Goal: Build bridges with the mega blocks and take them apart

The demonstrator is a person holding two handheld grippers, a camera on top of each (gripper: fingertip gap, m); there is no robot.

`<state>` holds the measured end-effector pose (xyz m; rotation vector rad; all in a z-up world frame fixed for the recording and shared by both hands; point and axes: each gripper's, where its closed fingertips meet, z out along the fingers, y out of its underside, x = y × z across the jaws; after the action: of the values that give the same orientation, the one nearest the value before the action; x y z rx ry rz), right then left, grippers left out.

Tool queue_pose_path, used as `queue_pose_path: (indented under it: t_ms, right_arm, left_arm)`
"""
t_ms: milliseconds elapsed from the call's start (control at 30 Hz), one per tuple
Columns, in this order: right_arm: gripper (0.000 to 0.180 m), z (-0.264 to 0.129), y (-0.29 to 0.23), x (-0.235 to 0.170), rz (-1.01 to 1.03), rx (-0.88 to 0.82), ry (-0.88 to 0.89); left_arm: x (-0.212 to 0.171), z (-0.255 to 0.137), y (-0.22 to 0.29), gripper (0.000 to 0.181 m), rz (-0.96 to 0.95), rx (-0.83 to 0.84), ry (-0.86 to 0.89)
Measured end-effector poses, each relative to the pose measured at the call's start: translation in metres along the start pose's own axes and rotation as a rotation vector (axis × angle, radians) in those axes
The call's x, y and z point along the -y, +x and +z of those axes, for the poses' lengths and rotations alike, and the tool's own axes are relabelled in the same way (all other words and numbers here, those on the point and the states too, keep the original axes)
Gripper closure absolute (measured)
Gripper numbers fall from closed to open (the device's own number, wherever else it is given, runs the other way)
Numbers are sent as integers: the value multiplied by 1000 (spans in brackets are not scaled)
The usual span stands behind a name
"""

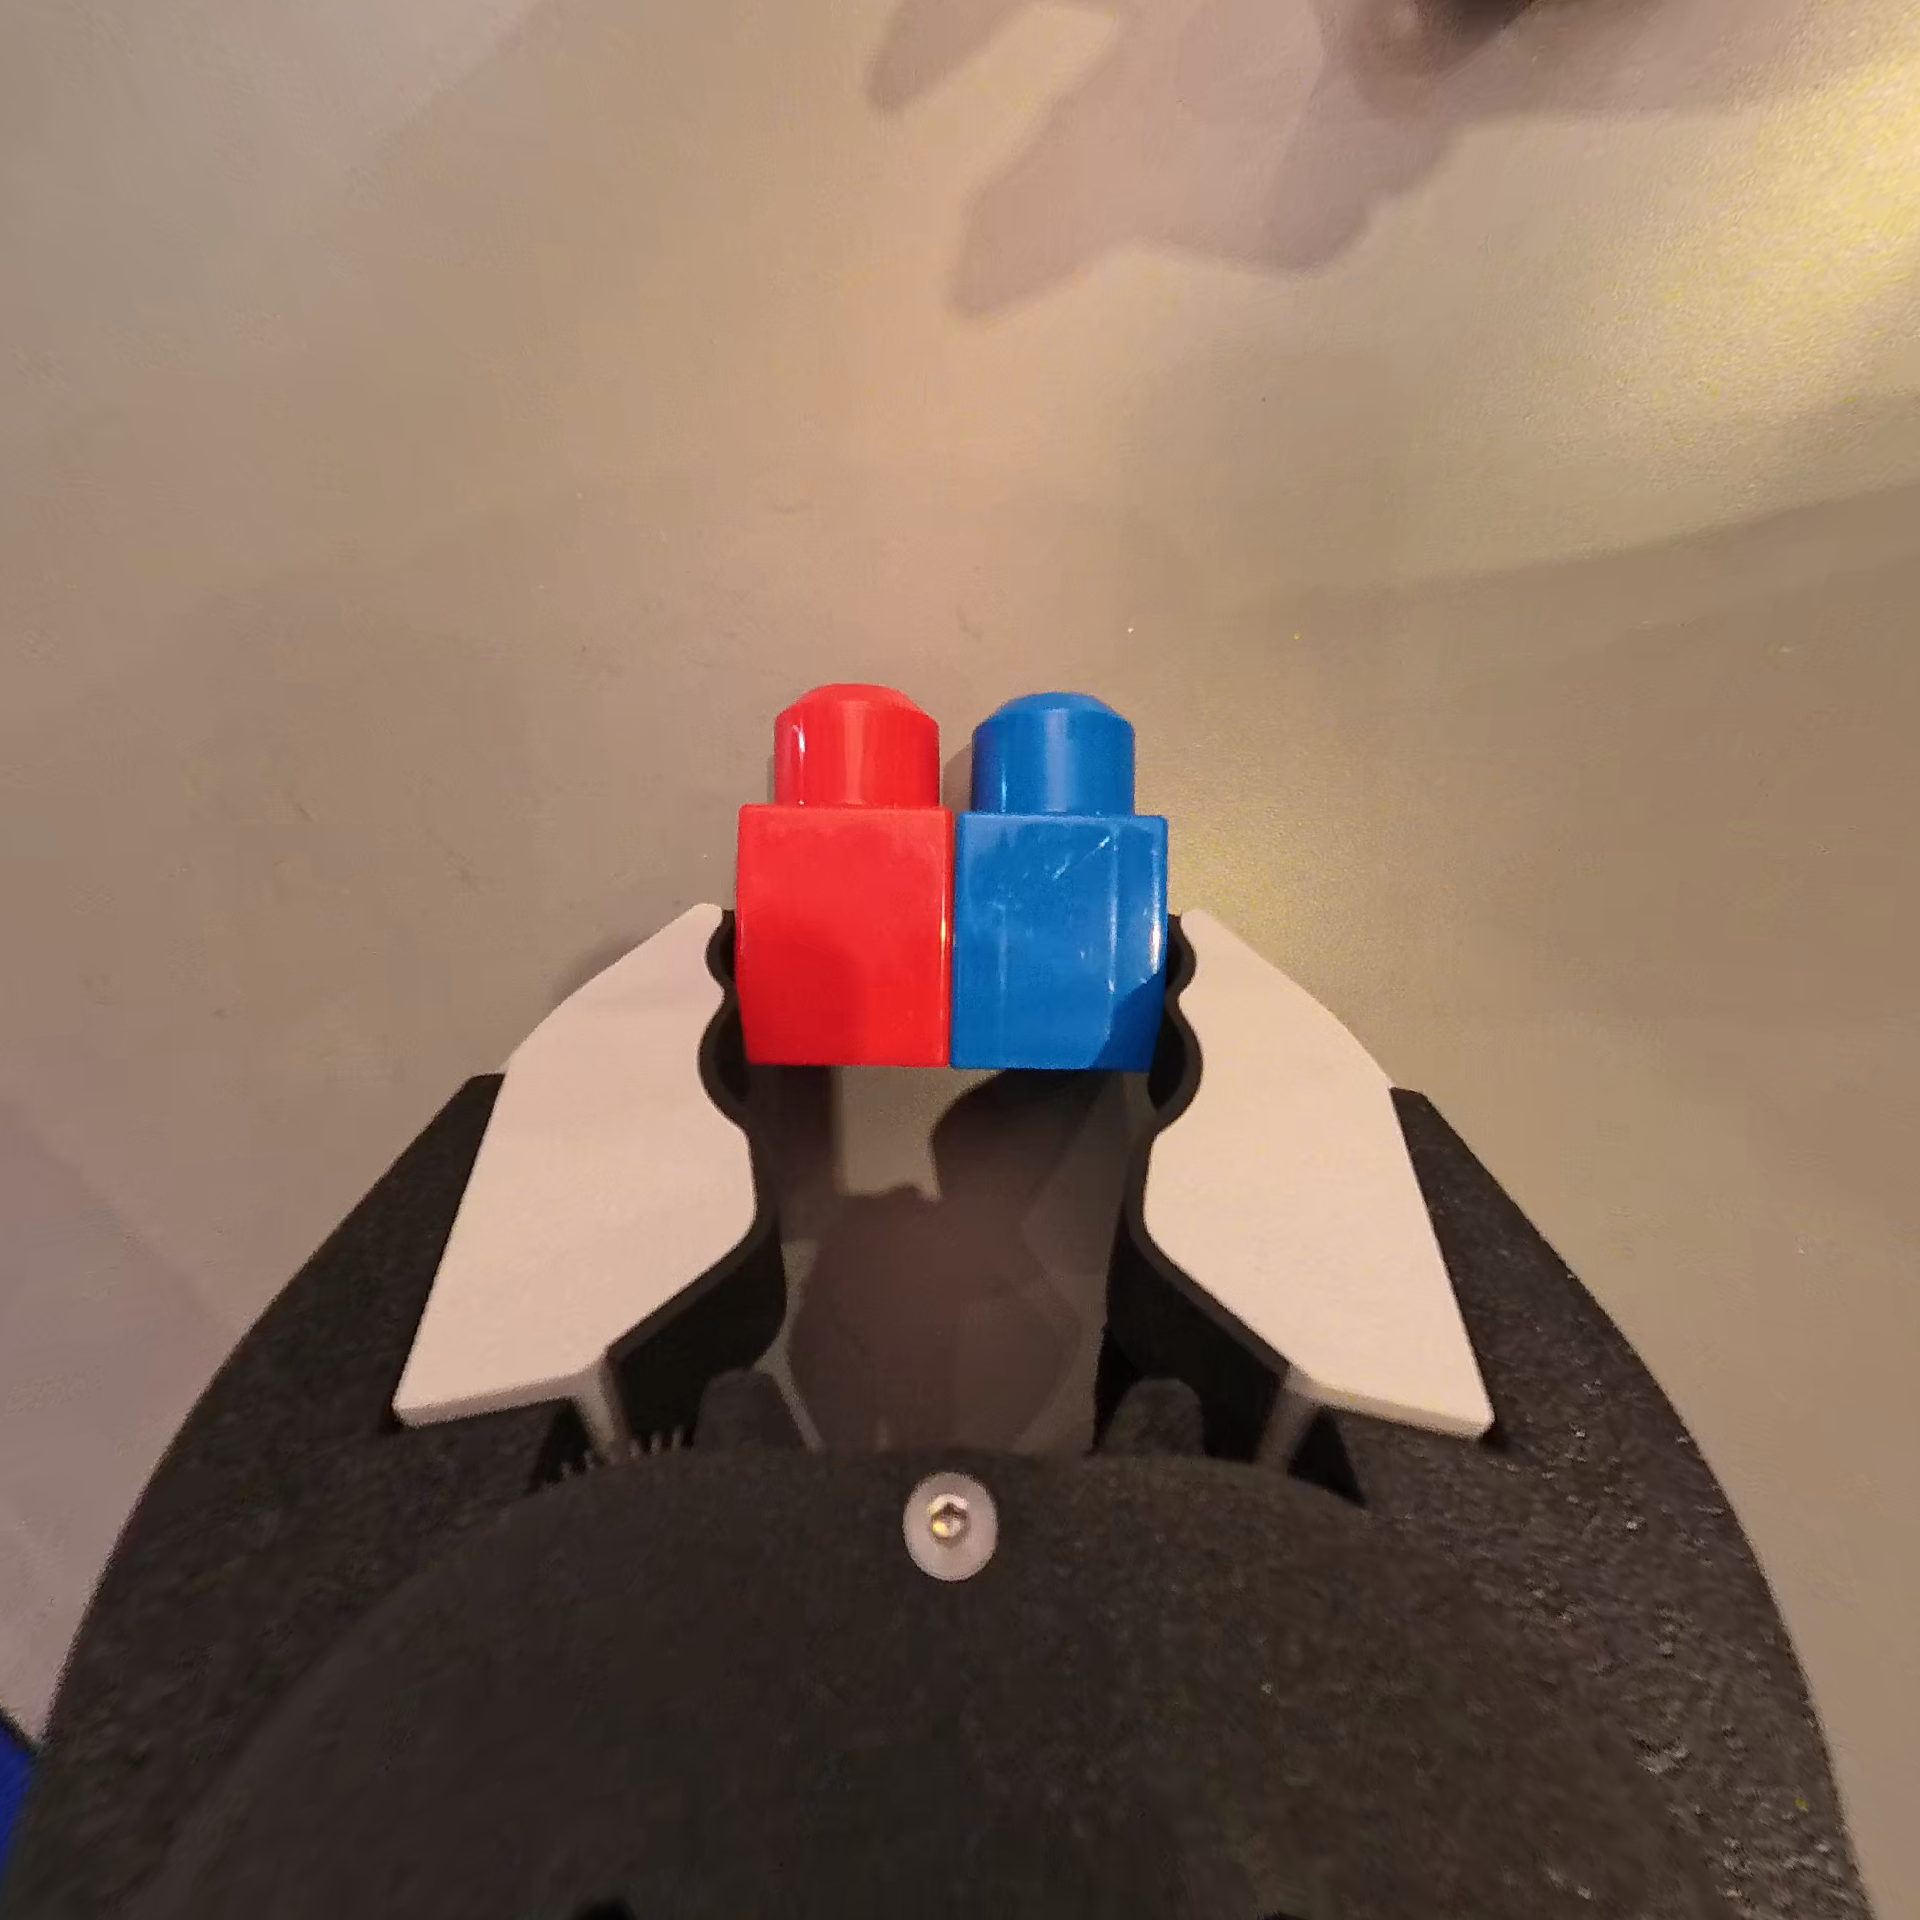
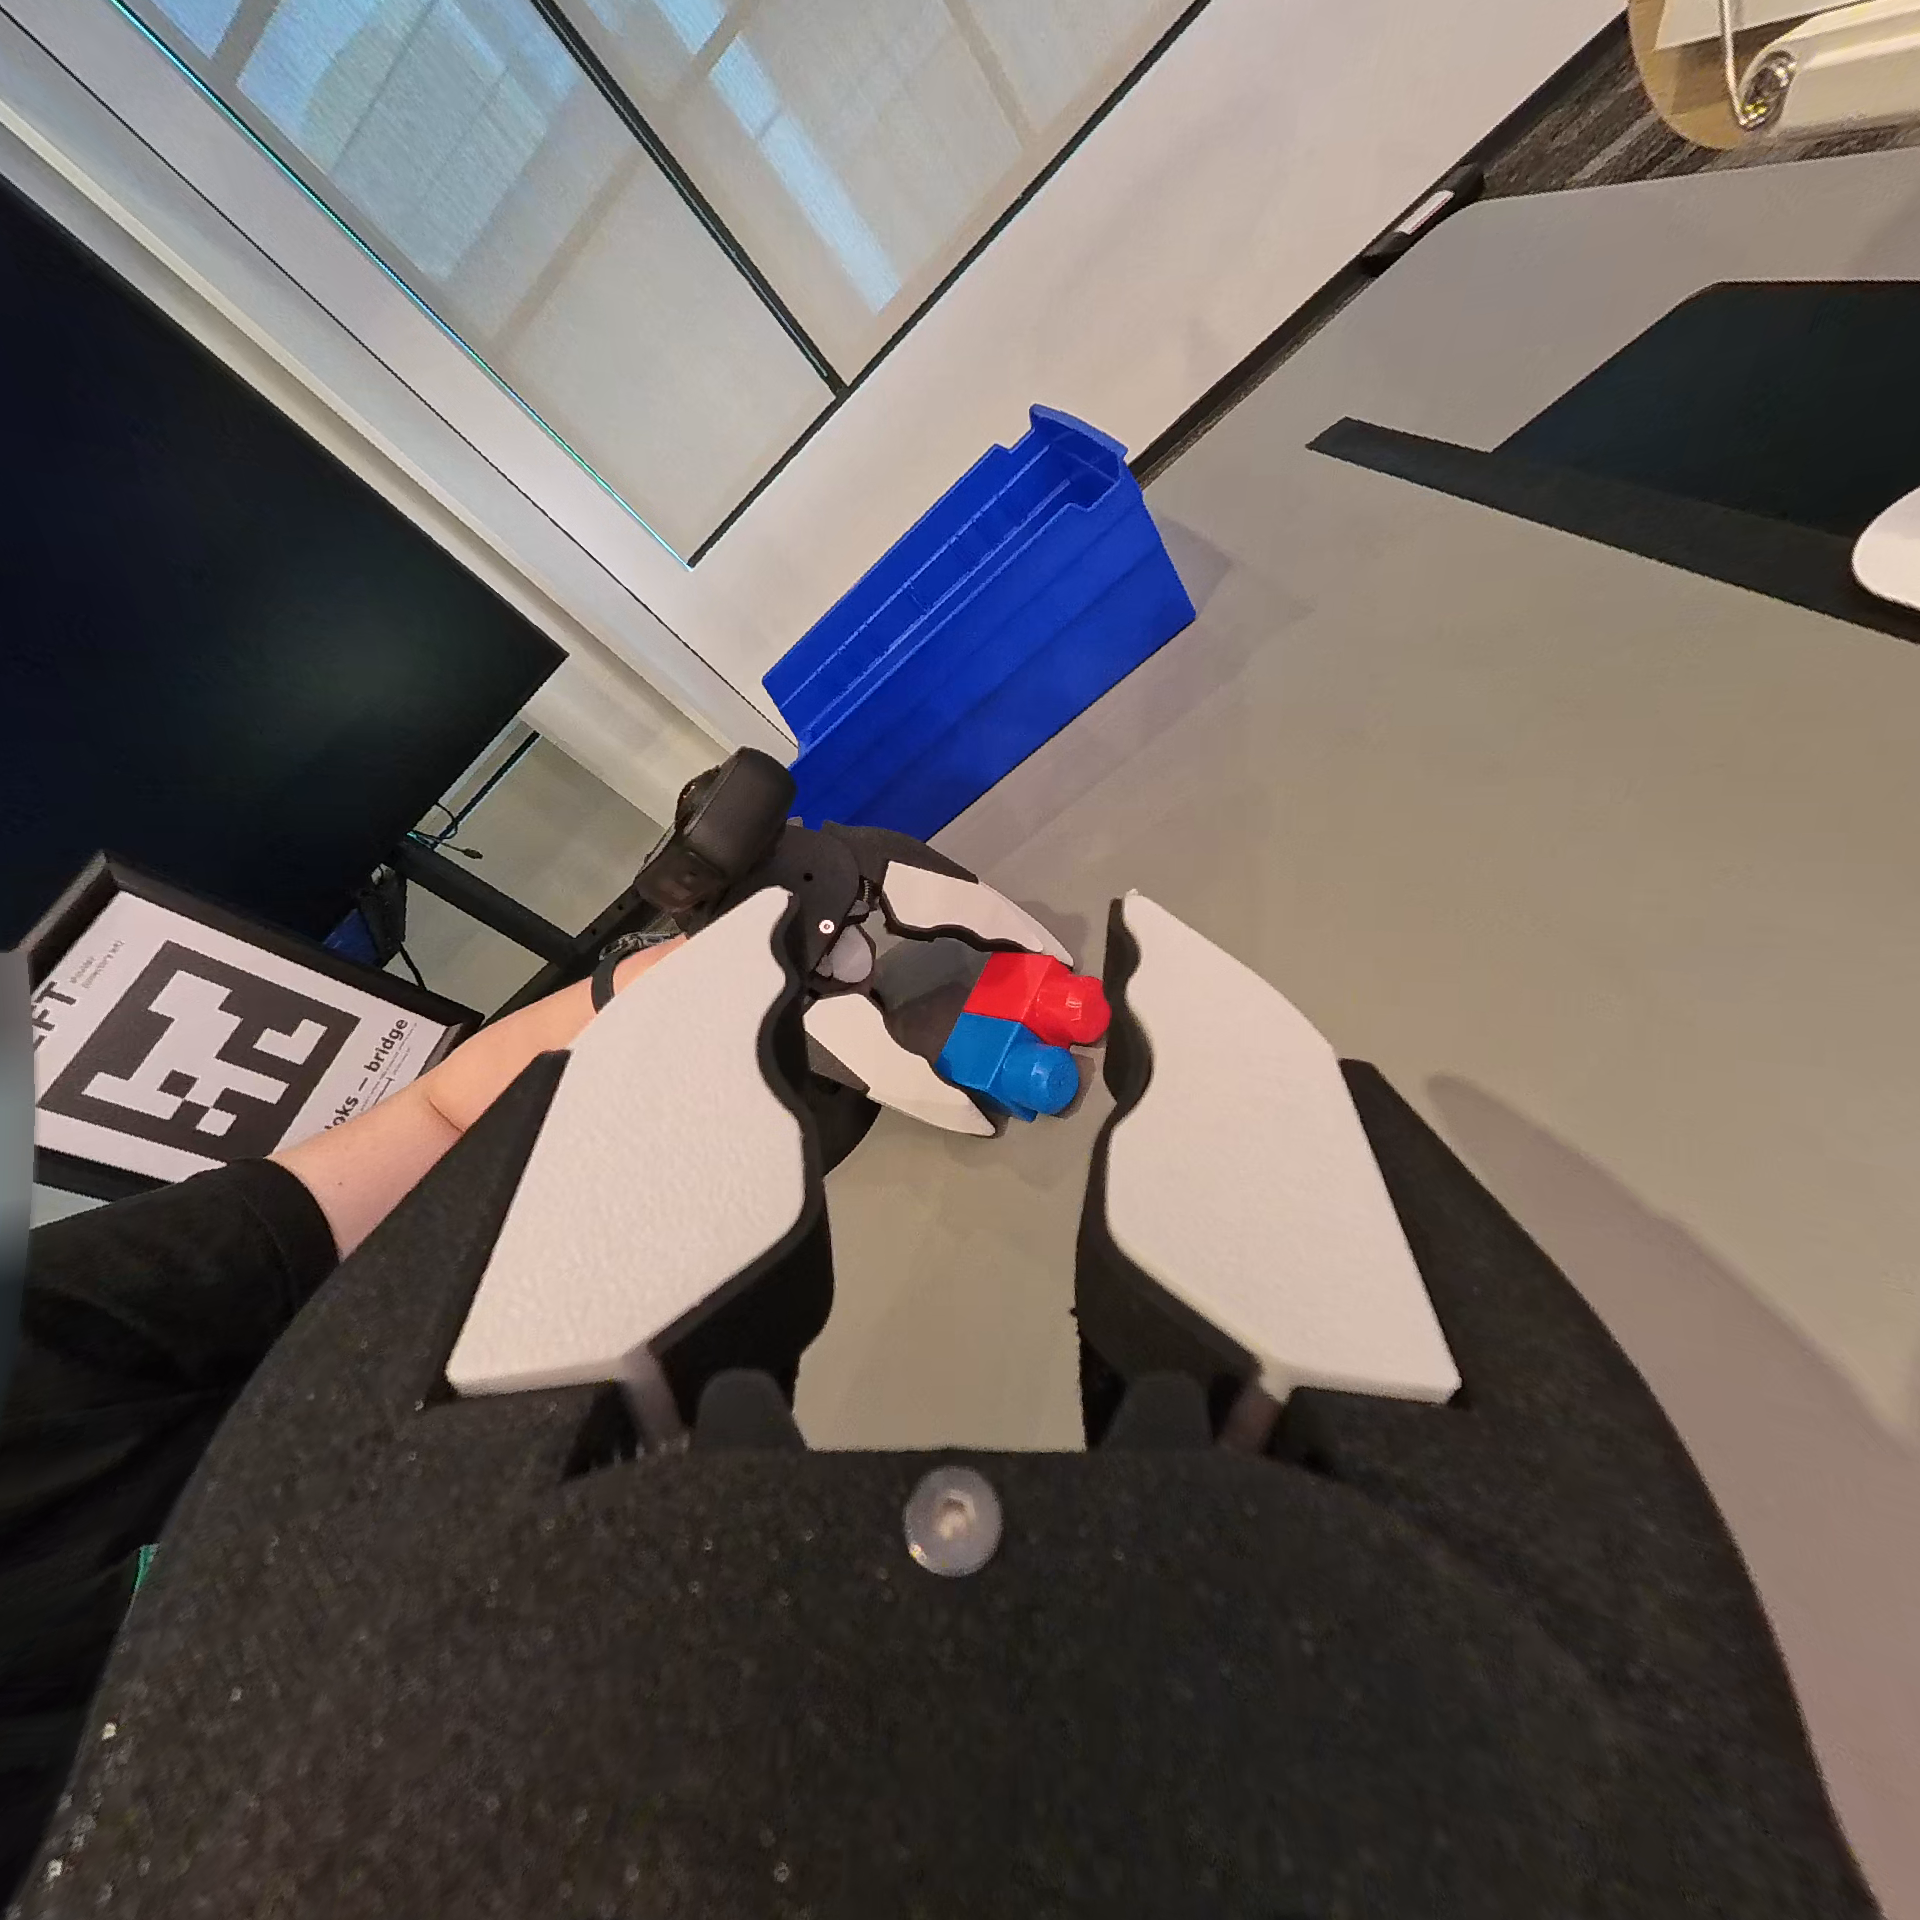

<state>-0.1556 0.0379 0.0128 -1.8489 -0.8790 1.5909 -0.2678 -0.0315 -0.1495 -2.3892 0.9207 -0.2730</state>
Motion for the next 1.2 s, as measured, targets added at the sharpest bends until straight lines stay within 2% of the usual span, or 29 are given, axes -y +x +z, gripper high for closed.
queue_pose_path:
  t_ms: [700,1200]
  right_arm:
    - [125,1,-2,-2,1,9,-11]
    - [125,2,0,-5,10,15,-29]
  left_arm:
    - [-10,0,2,105,46,-28,-187]
    - [-5,-4,8,105,-33,-103,-90]
